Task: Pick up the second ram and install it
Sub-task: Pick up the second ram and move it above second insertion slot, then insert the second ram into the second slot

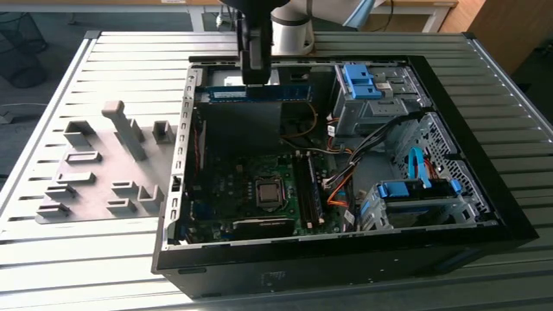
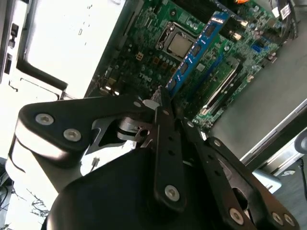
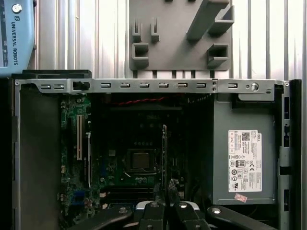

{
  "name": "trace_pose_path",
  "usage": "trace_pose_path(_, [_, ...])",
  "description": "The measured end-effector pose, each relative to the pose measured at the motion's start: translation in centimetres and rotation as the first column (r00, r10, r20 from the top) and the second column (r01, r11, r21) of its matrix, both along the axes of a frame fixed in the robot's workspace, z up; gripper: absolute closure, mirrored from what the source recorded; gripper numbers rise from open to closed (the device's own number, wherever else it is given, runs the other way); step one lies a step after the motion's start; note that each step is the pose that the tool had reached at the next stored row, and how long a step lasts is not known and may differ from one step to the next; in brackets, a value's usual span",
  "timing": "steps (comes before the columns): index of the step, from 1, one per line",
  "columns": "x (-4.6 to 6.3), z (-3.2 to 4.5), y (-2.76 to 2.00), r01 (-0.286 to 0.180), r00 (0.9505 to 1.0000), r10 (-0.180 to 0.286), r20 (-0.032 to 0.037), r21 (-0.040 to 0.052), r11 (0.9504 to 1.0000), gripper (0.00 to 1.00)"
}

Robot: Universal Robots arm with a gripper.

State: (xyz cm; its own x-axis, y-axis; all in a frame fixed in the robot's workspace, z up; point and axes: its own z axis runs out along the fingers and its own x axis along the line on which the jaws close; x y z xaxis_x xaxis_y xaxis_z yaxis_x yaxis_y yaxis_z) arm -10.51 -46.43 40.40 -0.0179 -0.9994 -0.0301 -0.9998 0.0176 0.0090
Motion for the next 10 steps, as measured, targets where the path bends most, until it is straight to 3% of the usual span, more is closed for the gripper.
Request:
trace_pose_path(3, [1.3,-0.12,-0.01,0.0,1.0,0.0,0.0002,0.0002,1.0,0.86])
trace_pose_path(10, [1.5,-0.13,-0.01,0.0,1.0,0.0,0.0001,0.0001,1.0,0.86])
